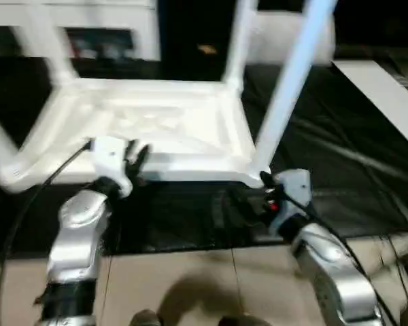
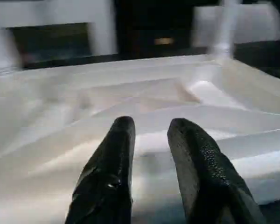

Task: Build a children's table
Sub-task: Rotate leg to tighten

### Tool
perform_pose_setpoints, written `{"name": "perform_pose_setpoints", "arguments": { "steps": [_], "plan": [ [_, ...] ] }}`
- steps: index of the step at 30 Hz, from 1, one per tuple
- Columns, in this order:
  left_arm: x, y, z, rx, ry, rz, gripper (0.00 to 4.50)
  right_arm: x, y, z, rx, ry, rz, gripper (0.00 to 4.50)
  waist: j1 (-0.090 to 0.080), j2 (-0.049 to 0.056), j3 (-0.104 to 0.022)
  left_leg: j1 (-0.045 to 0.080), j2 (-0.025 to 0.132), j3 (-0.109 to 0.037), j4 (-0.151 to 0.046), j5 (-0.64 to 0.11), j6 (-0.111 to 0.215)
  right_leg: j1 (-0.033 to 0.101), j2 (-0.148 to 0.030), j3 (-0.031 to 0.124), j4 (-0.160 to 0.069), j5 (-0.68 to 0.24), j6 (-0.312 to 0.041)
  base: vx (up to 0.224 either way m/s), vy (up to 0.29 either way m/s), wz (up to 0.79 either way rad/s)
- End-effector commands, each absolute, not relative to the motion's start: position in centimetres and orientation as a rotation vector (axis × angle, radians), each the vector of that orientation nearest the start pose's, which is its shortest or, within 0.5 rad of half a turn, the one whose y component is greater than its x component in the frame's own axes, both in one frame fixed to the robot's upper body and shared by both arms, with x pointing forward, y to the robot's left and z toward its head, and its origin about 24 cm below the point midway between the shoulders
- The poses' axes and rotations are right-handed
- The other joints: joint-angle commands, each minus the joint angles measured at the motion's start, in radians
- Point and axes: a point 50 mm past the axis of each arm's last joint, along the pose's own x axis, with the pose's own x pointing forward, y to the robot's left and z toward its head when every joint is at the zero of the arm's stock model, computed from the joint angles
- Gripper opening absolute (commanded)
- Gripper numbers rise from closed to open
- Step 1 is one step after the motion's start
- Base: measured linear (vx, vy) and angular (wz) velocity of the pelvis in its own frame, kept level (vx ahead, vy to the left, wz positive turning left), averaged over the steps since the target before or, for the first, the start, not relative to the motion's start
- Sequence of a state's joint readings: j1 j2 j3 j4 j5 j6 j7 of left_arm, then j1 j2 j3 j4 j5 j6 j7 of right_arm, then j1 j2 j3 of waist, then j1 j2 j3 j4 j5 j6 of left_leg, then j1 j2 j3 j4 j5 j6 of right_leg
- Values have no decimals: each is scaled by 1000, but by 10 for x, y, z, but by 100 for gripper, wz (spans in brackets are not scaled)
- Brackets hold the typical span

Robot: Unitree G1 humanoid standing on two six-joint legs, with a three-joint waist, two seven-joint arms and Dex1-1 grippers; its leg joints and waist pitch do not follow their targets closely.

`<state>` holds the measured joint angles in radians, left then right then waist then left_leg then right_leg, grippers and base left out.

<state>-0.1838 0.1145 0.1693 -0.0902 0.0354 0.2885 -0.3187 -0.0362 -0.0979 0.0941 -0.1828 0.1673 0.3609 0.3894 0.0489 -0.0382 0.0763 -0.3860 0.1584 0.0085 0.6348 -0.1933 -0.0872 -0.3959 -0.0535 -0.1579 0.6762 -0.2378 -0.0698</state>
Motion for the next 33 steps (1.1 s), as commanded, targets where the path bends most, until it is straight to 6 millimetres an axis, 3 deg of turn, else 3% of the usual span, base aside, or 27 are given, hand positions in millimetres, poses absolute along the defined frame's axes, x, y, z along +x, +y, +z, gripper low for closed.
{"name": "perform_pose_setpoints", "arguments": {
  "steps": [1,2,3,4,5,6,7,8,9,10,11,12,13,15,17,20,22,24,25,26,27,28,29,30,31,32,33],
  "plan": [
    [279,178,88,127,60,-172,143,255,-117,61,104,127,510,450,4,-30,-25,18,-25,84,120,-131,44,-10,-229,71,-270,-908,37,-78,-189,59],
    [277,179,88,126,71,-163,143,256,-119,63,129,118,476,450,24,-20,-36,-32,-16,88,126,-117,50,42,-252,99,-243,-876,202,-30,-117,41],
    [276,179,88,132,75,-153,143,256,-119,63,144,118,470,450,35,-11,-48,4,-28,97,117,-146,65,21,-220,183,-230,-868,233,-3,-75,46],
    [275,180,87,131,90,-142,143,257,-121,64,162,112,437,450,46,-30,-57,-19,-23,94,98,-184,84,75,-229,210,-203,-804,195,-3,-75,46],
    [274,181,86,127,106,-134,143,257,-123,64,174,105,402,450,72,-8,-55,18,14,74,38,-147,108,80,-237,217,-200,-625,44,-65,-43,40],
    [274,182,85,127,114,-131,143,257,-125,63,179,122,376,450,61,8,-48,70,37,81,-40,-97,130,63,-164,137,-197,-476,-57,-77,-11,30],
    [273,184,85,126,125,-119,143,255,-126,60,199,152,367,450,49,14,-43,76,57,80,-78,-104,148,52,-111,102,-177,-407,-64,-77,-11,30],
    [273,186,84,130,137,-107,143,253,-126,59,214,171,365,450,29,48,-52,108,131,61,-102,-196,131,36,-84,83,-151,-251,-65,-71,11,26],
    [272,187,84,135,149,-104,143,250,-127,58,225,176,363,450,22,60,-50,97,159,64,-120,-313,86,43,-88,90,-131,-119,-68,-49,33,23],
    [271,187,84,145,155,-107,143,248,-128,58,231,168,357,450,18,57,-48,95,150,74,-124,-373,67,47,-94,94,-134,-109,-74,-49,33,23],
    [269,186,85,155,153,-112,143,245,-130,58,228,155,346,450,20,41,-45,100,114,99,-115,-441,34,44,-115,108,-165,-209,-74,-25,23,22],
    [269,185,86,154,146,-121,143,243,-131,55,221,163,335,450,21,40,-36,104,83,112,-102,-472,20,37,-131,109,-198,-421,-48,0,0,0],
    [269,185,86,152,142,-127,143,241,-132,53,216,170,329,450,15,38,-30,111,73,109,-92,-482,29,36,-136,89,-231,-608,18,0,0,0],
    [269,183,87,140,133,-133,143,240,-132,50,217,180,308,450,3,35,-40,101,74,103,-96,-456,39,53,-129,65,-244,-619,79,0,0,0],
    [269,182,86,124,137,-132,143,239,-133,48,227,188,284,450,-9,41,-46,81,88,93,-110,-417,46,68,-130,69,-230,-514,73,0,0,0],
    [269,183,86,103,137,-106,143,240,-134,46,242,204,258,450,-23,37,-50,68,77,99,-105,-379,59,68,-148,82,-227,-509,46,0,0,0],
    [269,184,85,104,139,-99,143,241,-134,47,234,205,257,450,-9,29,-57,46,63,107,-89,-254,100,88,-190,117,-225,-538,-6,0,0,0],
    [268,184,85,105,143,-95,143,242,-135,48,203,198,270,450,27,16,-65,25,72,96,-18,-120,153,104,-288,196,-234,-485,-132,26,19,1],
    [267,184,84,107,146,-94,143,242,-135,49,188,192,276,450,44,19,-68,2,77,77,35,-104,141,119,-336,231,-241,-431,-210,52,38,2],
    [267,184,84,110,148,-94,143,242,-135,49,182,190,279,450,52,22,-70,-10,79,64,57,-101,123,123,-348,240,-239,-386,-250,49,73,-1],
    [266,184,83,114,150,-95,143,242,-135,49,178,190,279,450,59,18,-72,-24,74,52,58,-65,100,120,-319,216,-220,-270,-300,42,99,-6],
    [265,183,82,116,152,-97,143,242,-135,48,180,192,279,450,65,25,-75,-23,68,56,42,-32,99,113,-289,197,-210,-220,-314,42,99,-6],
    [264,183,81,115,153,-97,143,243,-136,48,179,194,280,450,59,21,-71,-13,56,75,-13,45,138,99,-218,153,-196,-189,-298,33,163,-8],
    [262,182,80,111,153,-97,143,244,-136,49,173,196,285,450,51,35,-68,21,52,105,-69,40,206,71,-136,113,-174,-226,-227,22,226,5],
    [261,182,80,109,153,-97,143,244,-136,49,169,196,288,450,33,40,-68,43,51,114,-90,31,246,54,-96,92,-150,-239,-189,22,226,5],
    [261,182,80,112,155,-97,143,244,-136,49,166,195,288,450,-4,54,-73,95,41,106,-105,28,340,10,-29,57,-94,-190,-123,27,244,13],
    [261,182,80,112,155,-97,143,244,-136,49,165,195,288,450,-22,54,-66,98,47,108,-134,-9,405,-14,-6,36,-45,-133,-64,9,246,14]
  ]
}}
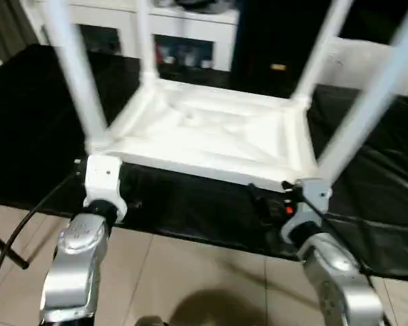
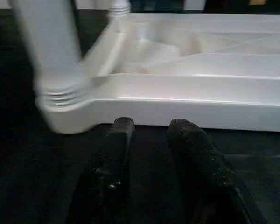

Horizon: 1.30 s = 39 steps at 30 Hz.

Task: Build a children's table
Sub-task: Rotate leg to tighten

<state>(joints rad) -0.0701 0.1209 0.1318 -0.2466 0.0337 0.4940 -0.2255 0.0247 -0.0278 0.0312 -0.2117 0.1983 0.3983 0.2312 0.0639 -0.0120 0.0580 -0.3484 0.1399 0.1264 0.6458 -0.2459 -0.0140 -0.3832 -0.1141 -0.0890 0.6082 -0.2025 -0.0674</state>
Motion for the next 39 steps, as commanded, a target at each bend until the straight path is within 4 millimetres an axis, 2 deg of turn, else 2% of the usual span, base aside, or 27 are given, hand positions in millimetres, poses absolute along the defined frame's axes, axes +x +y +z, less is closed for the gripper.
{"name": "perform_pose_setpoints", "arguments": {
  "steps": [1,2,4,5,6,7,8,9,10,13,14,15,16,17,18,19,20,21,22,25,28,30,31,33,36,38,39],
  "plan": [
    [261,183,80,114,155,-96,143,244,-137,49,161,195,286,450,-47,25,-44,53,66,-10,-155,29,360,-31,61,-38,46,-150,-38,9,246,14],
    [261,183,80,115,157,-96,143,245,-137,49,156,194,288,450,-60,8,-47,47,68,-26,-153,51,422,-26,45,-36,57,-104,16,-21,214,6],
    [261,184,79,115,156,-96,143,245,-137,49,146,191,290,450,-55,-34,-47,11,15,30,-110,-70,350,-16,-44,34,-57,-173,26,-52,208,4],
    [261,184,79,116,156,-96,143,245,-137,49,143,191,291,450,-15,-40,-63,-23,43,-16,15,-164,217,43,-242,169,-153,-399,-31,-60,160,5],
    [262,185,79,121,157,-96,143,246,-137,48,140,193,290,450,-20,-29,-57,-66,85,-75,81,-182,90,69,-330,205,-187,-538,-110,-64,195,-16],
    [262,186,80,123,157,-96,143,246,-136,47,139,196,288,450,-32,-17,-46,-74,88,-104,55,-174,35,62,-286,169,-181,-549,-152,-44,216,-18],
    [262,187,80,123,161,-92,143,246,-136,47,141,199,287,450,-38,1,-35,-61,79,-110,-3,-206,38,51,-218,123,-166,-577,-141,-44,216,-18],
    [262,187,80,128,160,-90,143,246,-136,46,143,200,286,450,-86,26,-41,-1,51,-88,-110,-386,17,-5,-6,28,-55,-483,-70,-46,229,-6],
    [262,187,80,128,160,-90,143,246,-136,46,143,200,286,450,-111,46,-45,-2,33,-91,-177,-467,-45,-12,71,-17,96,-202,4,-30,120,1],
    [260,187,80,80,163,-97,161,246,-135,46,141,201,286,450,-100,50,-45,18,57,-95,-176,-393,-147,-23,41,-17,69,-8,27,-52,178,2],
    [259,187,80,51,159,-102,161,246,-135,46,139,200,286,450,-101,27,-56,14,65,-101,-172,-416,-228,3,7,1,26,26,24,-46,117,-6],
    [258,187,82,30,149,-110,161,246,-135,47,137,200,286,450,-86,-12,-70,4,68,-94,-144,-411,-243,28,-59,54,-23,5,2,-52,89,0],
    [258,186,83,15,141,-117,161,246,-135,47,136,200,286,450,-74,0,-50,-5,79,-98,-120,-450,-231,23,-121,89,-47,-90,-57,-52,89,0],
    [257,186,83,11,137,-110,161,247,-136,48,135,197,288,450,-66,-21,-53,-15,91,-104,-66,-382,-134,41,-191,122,-91,-232,-124,-53,89,5],
    [257,186,83,11,137,-110,161,247,-137,48,135,196,288,450,-59,-9,-40,-19,113,-123,-52,-328,-75,44,-206,128,-106,-318,-145,-50,85,-2],
    [257,186,83,30,138,-112,161,248,-137,48,130,196,292,450,-64,-6,-34,-19,123,-131,-70,-374,-75,41,-180,115,-100,-350,-137,-50,85,-2],
    [257,186,82,43,139,-110,161,249,-137,48,126,195,299,450,-83,9,-29,-23,119,-136,-126,-564,-142,33,-97,78,-61,-361,-88,-58,73,-5],
    [257,185,83,39,130,-112,161,250,-137,48,119,195,305,450,-93,13,-36,-20,96,-125,-163,-709,-226,25,-46,56,-26,-273,-37,-48,59,-1],
    [257,185,83,38,128,-113,161,250,-137,48,117,195,306,450,-95,11,-35,-21,87,-117,-170,-736,-247,22,-41,52,-24,-240,-27,-48,59,-1],
    [256,187,83,48,128,-104,161,252,-135,47,115,198,319,450,-91,2,-33,-20,77,-106,-151,-714,-257,19,-91,68,-54,-284,-49,0,0,0],
    [254,189,82,67,131,-85,161,254,-135,47,112,199,336,450,-87,-15,-24,-19,94,-127,-110,-658,-182,20,-154,97,-99,-454,-70,0,0,0],
    [253,188,82,69,136,-89,161,254,-134,47,112,199,346,450,-89,-17,-24,-22,101,-130,-119,-652,-177,27,-140,89,-95,-445,-66,0,0,0],
    [252,188,80,72,145,-90,161,255,-134,47,110,197,353,450,-93,-17,-24,-30,95,-122,-145,-685,-204,27,-106,75,-72,-380,-53,0,0,0],
    [252,188,80,82,144,-96,161,256,-133,48,105,194,366,450,-94,-14,-22,-31,87,-116,-154,-715,-228,23,-98,70,-64,-360,-48,0,0,0],
    [253,186,80,87,140,-107,161,257,-133,48,101,190,369,450,-92,-17,-21,-23,85,-113,-141,-723,-224,17,-115,77,-77,-408,-52,0,0,0],
    [253,183,80,93,130,-127,161,258,-133,50,99,179,374,450,-87,-21,-16,2,92,-120,-104,-761,-170,20,-150,85,-117,-604,-48,0,0,0],
    [253,183,81,92,126,-129,161,258,-133,49,101,189,375,450,-89,-18,-15,8,95,-121,-96,-776,-150,30,-147,76,-129,-667,-38,0,0,0]
  ]
}}
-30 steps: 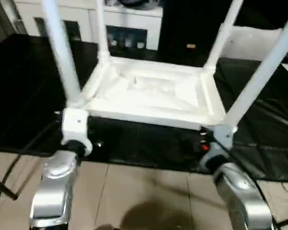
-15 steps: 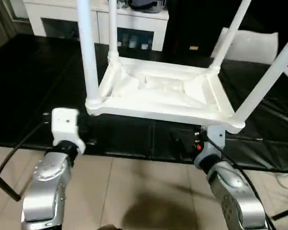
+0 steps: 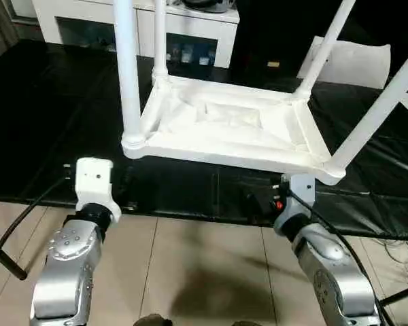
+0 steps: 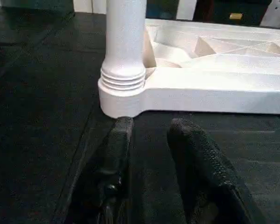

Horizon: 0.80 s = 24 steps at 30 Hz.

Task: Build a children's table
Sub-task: Rotate leg to tighten, then move to table

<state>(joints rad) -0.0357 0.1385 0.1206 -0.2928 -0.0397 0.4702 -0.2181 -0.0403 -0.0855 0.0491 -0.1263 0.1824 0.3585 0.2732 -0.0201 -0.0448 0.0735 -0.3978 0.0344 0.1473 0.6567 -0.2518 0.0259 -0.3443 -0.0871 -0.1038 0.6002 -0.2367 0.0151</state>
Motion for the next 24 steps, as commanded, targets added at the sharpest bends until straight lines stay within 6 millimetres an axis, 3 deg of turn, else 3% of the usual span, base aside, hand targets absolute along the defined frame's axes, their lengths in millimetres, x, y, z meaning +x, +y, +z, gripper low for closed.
{"name": "perform_pose_setpoints", "arguments": {
  "steps": [1,2,3,4,5,6,7,8,9,10,11,12,13,14,15,16,17,18,19,20,21,22,23,24],
  "plan": [
    [254,182,81,86,124,-129,161,258,-133,48,100,201,373,450,-15,23,-28,63,196,-138,-123,-840,-199,3,-135,58,-117,-645,-101,0,0,0],
    [254,182,81,90,123,-125,161,259,-134,47,96,209,368,450,-20,31,-24,69,191,-135,-148,-913,-217,6,-99,34,-102,-613,-88,0,0,0],
    [253,182,81,91,123,-124,161,259,-134,46,96,211,367,450,-27,44,-30,127,246,-86,-205,-1004,-294,-27,-8,5,16,-381,-39,35,30,-24],
    [253,182,81,93,124,-124,161,259,-134,46,101,210,368,450,-4,52,-28,97,253,-55,-255,-1032,-320,-1,12,-17,92,-231,-41,35,30,-24],
    [253,182,81,93,124,-124,161,259,-134,46,102,210,368,450,-3,38,-26,85,265,-36,-280,-1013,-310,11,22,-34,114,-150,-36,28,5,-48],
    [252,182,81,95,126,-129,161,259,-134,47,93,196,367,450,29,24,-18,20,201,16,-328,-1005,-298,82,44,-74,135,-130,-57,3,-30,-41],
    [252,182,80,99,127,-132,161,259,-134,48,92,188,371,450,57,48,-31,14,158,50,-323,-965,-315,114,49,-74,102,-166,-58,3,-30,-41],
    [252,182,80,101,127,-134,161,259,-134,48,92,183,375,450,38,-11,-75,55,142,58,-219,-672,-344,106,-85,3,10,-493,-104,80,-60,-23],
    [252,182,80,104,128,-136,161,259,-134,48,92,182,378,450,36,-4,-60,63,129,-84,168,-175,-118,40,-352,154,-207,-879,-146,190,-85,-18],
    [252,181,80,109,128,-144,161,258,-133,48,88,182,382,450,40,-8,-18,-66,84,-92,183,-69,-59,162,-278,122,-195,-948,-161,190,-85,-18],
    [252,181,80,110,128,-145,161,258,-133,48,88,182,382,450,45,-21,-12,-65,112,-102,168,-67,-57,151,-260,121,-192,-923,-182,176,-35,-19],
    [252,180,79,123,130,-160,161,258,-133,48,85,181,386,450,62,-9,-24,-35,137,-94,94,-78,-57,166,-183,63,-162,-749,-248,162,11,-7],
    [252,179,79,126,130,-163,161,258,-133,48,85,181,386,450,64,-4,-32,-23,145,-79,29,-54,-42,167,-124,29,-147,-650,-269,162,11,-7],
    [251,179,79,128,130,-166,161,258,-133,48,85,181,387,450,53,40,-78,36,162,-84,-82,119,8,179,1,-32,-83,-317,-215,220,41,11],
    [251,178,79,133,130,-173,161,257,-133,48,83,180,389,450,-38,45,-115,265,283,-253,-115,388,262,-44,65,-33,128,-216,-56,249,16,-3],
    [251,177,79,133,130,-177,161,257,-133,47,83,179,392,450,-3,55,-106,258,279,-257,-81,667,391,-80,31,-5,157,-192,13,249,16,-3],
    [250,177,78,133,130,-179,161,257,-133,47,83,178,393,450,-1,55,-104,250,272,-237,-70,751,387,-107,15,10,167,-140,39,208,-38,-19],
    [249,176,78,135,133,-190,161,257,-133,47,78,177,395,450,-8,28,-100,231,263,-192,-96,761,373,-126,-3,32,170,-40,76,0,0,0],
    [248,175,77,137,134,-199,161,256,-133,47,75,177,396,450,-8,17,-99,224,244,-164,-105,725,369,-136,-4,42,158,18,69,0,0,0],
    [248,175,77,137,133,-205,161,256,-134,47,74,177,397,450,0,-7,-81,181,178,-79,-121,516,346,-130,-3,56,83,178,-14,0,0,0],
    [247,174,77,137,133,-207,161,256,-134,47,74,177,397,450,-5,-40,-79,159,123,-46,-118,355,315,-86,-9,79,0,225,-50,148,-65,5],
    [245,171,79,118,102,-243,161,256,-134,47,71,175,399,450,30,-87,-93,83,24,-20,-45,-7,212,43,-67,189,-76,-38,-50,148,-65,5],
    [242,168,80,97,85,-280,161,256,-134,46,74,176,402,450,47,-81,-93,23,55,-69,60,-62,107,112,-182,249,-93,-138,-228,176,-59,-9],
    [238,166,80,77,81,-308,161,255,-135,46,75,176,405,450,58,-71,-90,19,69,-76,64,-14,46,109,-175,227,-81,-68,-280,171,-39,-16]
  ]
}}
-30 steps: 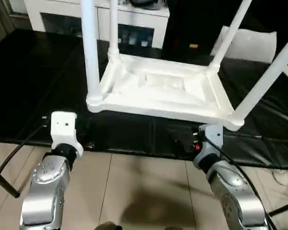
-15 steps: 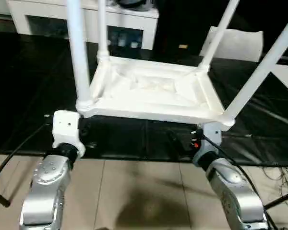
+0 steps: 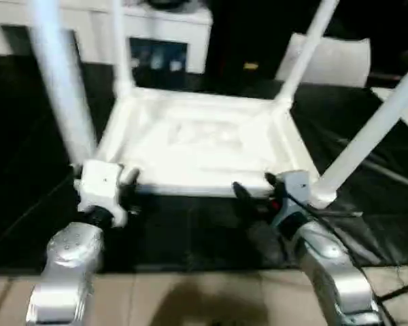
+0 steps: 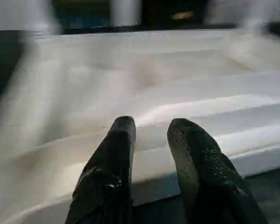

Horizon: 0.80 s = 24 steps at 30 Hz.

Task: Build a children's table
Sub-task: Move to table

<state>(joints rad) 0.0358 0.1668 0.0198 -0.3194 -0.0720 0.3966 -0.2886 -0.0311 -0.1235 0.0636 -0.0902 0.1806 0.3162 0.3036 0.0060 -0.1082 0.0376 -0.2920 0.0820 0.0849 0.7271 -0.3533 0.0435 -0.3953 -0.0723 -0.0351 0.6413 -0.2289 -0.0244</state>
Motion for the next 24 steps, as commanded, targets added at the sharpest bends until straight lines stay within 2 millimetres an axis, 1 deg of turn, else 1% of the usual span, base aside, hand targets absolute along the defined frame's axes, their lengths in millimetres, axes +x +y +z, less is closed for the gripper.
{"name": "perform_pose_setpoints", "arguments": {
  "steps": [1,2,3,4,5,6,7,8,9,10,11,12,13,14,15,16,17,18,19,20,21,22,23,24],
  "plan": [
    [232,167,80,49,66,-346,161,253,-135,45,77,178,410,450,26,-13,-43,-96,37,-18,-24,202,-59,145,-165,118,-99,179,-288,171,-39,-16],
    [230,168,81,37,51,-360,161,253,-135,45,78,179,412,450,22,7,-31,-86,57,-15,-76,302,-95,112,-141,72,-95,375,-306,122,-33,-14],
    [229,169,81,31,42,-368,161,253,-135,45,80,180,414,450,17,22,-26,-85,71,-16,-126,366,-98,93,-112,33,-87,383,-283,116,6,-12],
    [223,170,81,25,36,-412,171,252,-135,45,85,175,425,450,21,72,-35,-77,117,-18,-197,416,-79,94,-53,6,-68,330,-215,116,6,-12],
    [219,170,80,14,47,-442,189,252,-135,46,85,174,429,450,-10,69,-52,-48,159,-38,-160,607,-55,69,-23,7,-24,402,-170,138,34,-6],
    [217,170,79,13,58,-457,196,252,-135,46,86,174,431,450,-14,71,-58,-23,150,-46,-147,761,-38,53,-35,20,-31,414,-157,89,26,-1],
    [217,170,78,12,61,-462,201,252,-135,46,86,174,432,450,-10,68,-49,-31,141,-33,-150,736,-39,57,-43,25,-46,397,-156,89,26,-1],
    [214,173,76,8,78,-481,205,253,-136,46,85,172,438,450,-6,51,-38,-54,130,-12,-170,541,-48,80,-59,35,-65,318,-164,0,0,0],
    [210,178,74,11,99,-498,214,254,-137,46,85,171,442,450,2,49,-29,-63,132,-1,-190,274,-70,90,-70,41,-79,168,-170,0,0,0],
    [209,179,74,14,102,-503,227,255,-138,46,85,172,444,450,1,49,-26,-63,138,0,-199,157,-82,90,-71,43,-84,86,-171,0,0,0],
    [209,180,74,16,103,-502,239,255,-138,46,84,173,446,450,1,46,-23,-63,140,0,-206,65,-89,91,-72,44,-89,7,-168,-86,1,-9],
    [209,187,74,28,107,-479,246,255,-137,47,74,176,481,450,0,47,-13,-60,142,3,-217,-112,-104,79,-72,52,-109,-230,-150,-87,-15,-7],
    [209,192,73,35,106,-463,250,255,-135,47,66,178,507,450,1,50,-12,-57,142,6,-216,-142,-105,72,-72,55,-115,-283,-144,-87,-15,-7],
    [209,196,73,31,108,-451,259,255,-134,47,56,181,533,450,0,51,-9,-56,144,11,-216,-174,-106,63,-73,59,-123,-352,-134,-60,-25,-2],
    [209,196,73,31,108,-451,271,255,-134,47,56,181,533,450,1,51,-9,-53,145,15,-214,-181,-109,58,-71,59,-126,-374,-130,0,0,0],
    [206,204,71,35,119,-445,283,254,-132,48,41,181,581,450,-1,53,-14,-58,146,21,-212,-161,-110,58,-67,59,-124,-363,-122,0,0,0],
    [206,204,71,35,120,-445,289,254,-131,48,39,181,584,450,-1,53,-14,-58,146,21,-212,-161,-110,58,-67,59,-124,-363,-122,0,0,0],
    [201,213,69,35,136,-439,291,253,-130,49,20,185,627,450,-1,60,-14,-64,149,21,-216,-134,-107,58,-65,59,-118,-309,-127,0,0,0],
    [198,219,68,44,145,-421,291,253,-130,49,19,190,650,450,-1,59,-17,-64,149,22,-214,-124,-105,58,-63,58,-115,-284,-130,0,0,0],
    [193,232,68,44,151,-382,306,252,-129,50,27,199,694,450,-1,64,-18,-64,149,23,-213,-98,-98,59,-61,59,-110,-227,-142,0,0,0],
    [191,238,69,43,153,-366,320,251,-129,50,33,204,716,450,-2,62,-20,-64,148,27,-211,-72,-87,61,-59,58,-106,-173,-154,0,0,0],
    [191,238,69,43,153,-366,330,251,-129,50,33,204,716,450,0,62,-21,-62,147,28,-210,-60,-80,61,-59,58,-106,-152,-158,0,0,0],
    [188,248,70,51,150,-338,340,250,-128,51,34,213,748,450,1,62,-24,-62,149,28,-209,-30,-73,64,-59,57,-102,-107,-169,0,0,0],
    [188,248,70,51,150,-337,340,250,-128,51,34,213,749,450,3,63,-24,-59,151,30,-209,-8,-65,62,-58,56,-99,-66,-180,0,0,0]
  ]
}}
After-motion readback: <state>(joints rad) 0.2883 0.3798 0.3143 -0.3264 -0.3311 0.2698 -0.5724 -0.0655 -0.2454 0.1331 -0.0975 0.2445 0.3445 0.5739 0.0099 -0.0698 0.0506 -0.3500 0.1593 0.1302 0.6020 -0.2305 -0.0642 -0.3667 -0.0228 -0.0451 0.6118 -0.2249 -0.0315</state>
